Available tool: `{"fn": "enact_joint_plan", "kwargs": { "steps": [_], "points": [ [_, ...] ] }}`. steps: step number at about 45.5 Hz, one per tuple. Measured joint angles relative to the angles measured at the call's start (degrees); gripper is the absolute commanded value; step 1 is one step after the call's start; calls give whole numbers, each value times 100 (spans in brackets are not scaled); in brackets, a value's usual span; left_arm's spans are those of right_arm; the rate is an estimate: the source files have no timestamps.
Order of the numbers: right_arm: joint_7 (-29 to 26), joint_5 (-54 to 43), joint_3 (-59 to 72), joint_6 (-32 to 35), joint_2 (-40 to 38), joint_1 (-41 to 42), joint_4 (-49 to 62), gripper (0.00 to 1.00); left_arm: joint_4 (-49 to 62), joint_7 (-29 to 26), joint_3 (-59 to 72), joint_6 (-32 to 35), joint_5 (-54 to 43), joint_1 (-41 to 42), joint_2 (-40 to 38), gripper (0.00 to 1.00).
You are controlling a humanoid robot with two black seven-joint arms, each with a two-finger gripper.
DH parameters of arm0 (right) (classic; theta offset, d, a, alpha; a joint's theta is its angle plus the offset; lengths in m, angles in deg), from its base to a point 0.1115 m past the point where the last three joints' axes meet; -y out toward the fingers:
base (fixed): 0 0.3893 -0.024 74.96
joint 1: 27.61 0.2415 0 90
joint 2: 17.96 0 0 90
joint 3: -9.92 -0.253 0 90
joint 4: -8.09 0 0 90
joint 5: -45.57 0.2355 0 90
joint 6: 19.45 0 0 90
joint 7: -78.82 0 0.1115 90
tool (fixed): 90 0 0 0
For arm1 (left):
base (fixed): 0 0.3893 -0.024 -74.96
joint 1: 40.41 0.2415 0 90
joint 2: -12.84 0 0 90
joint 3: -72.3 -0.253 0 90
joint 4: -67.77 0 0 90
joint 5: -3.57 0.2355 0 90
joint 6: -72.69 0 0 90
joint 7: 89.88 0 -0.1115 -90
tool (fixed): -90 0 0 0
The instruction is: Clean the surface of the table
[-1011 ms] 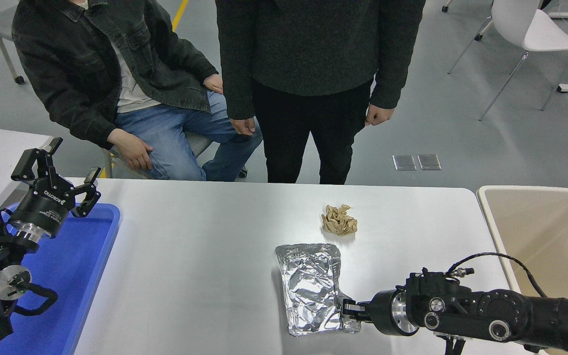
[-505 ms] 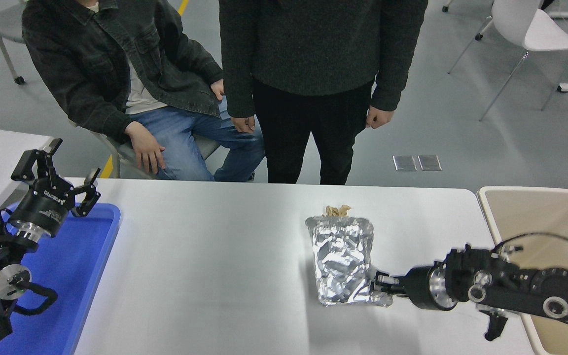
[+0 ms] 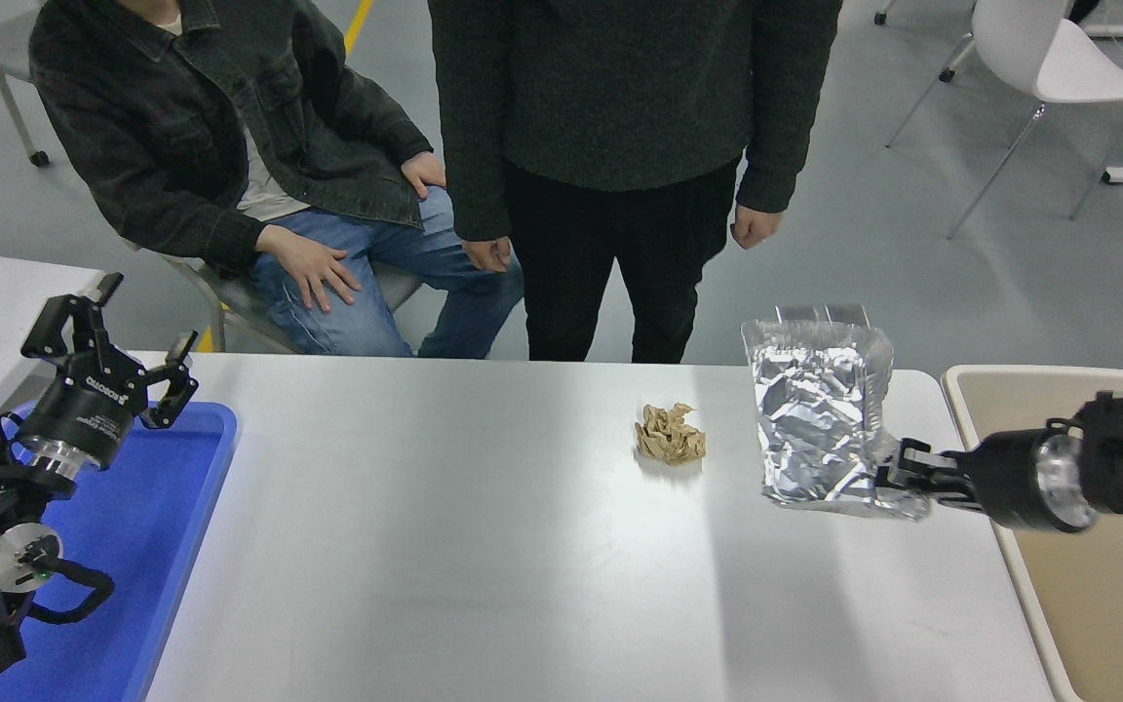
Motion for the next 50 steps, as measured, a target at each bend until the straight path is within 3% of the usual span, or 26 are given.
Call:
{"fn": "enact_joint_plan", "kwargs": {
  "steps": [15, 50],
  "points": [
    [0, 30, -19, 652, -673, 542, -111, 0, 1, 0, 1, 0, 0, 0, 0, 100],
    [-9, 38, -13, 780, -797, 627, -109, 0, 1, 0, 1, 0, 0, 0, 0, 100]
  ]
}}
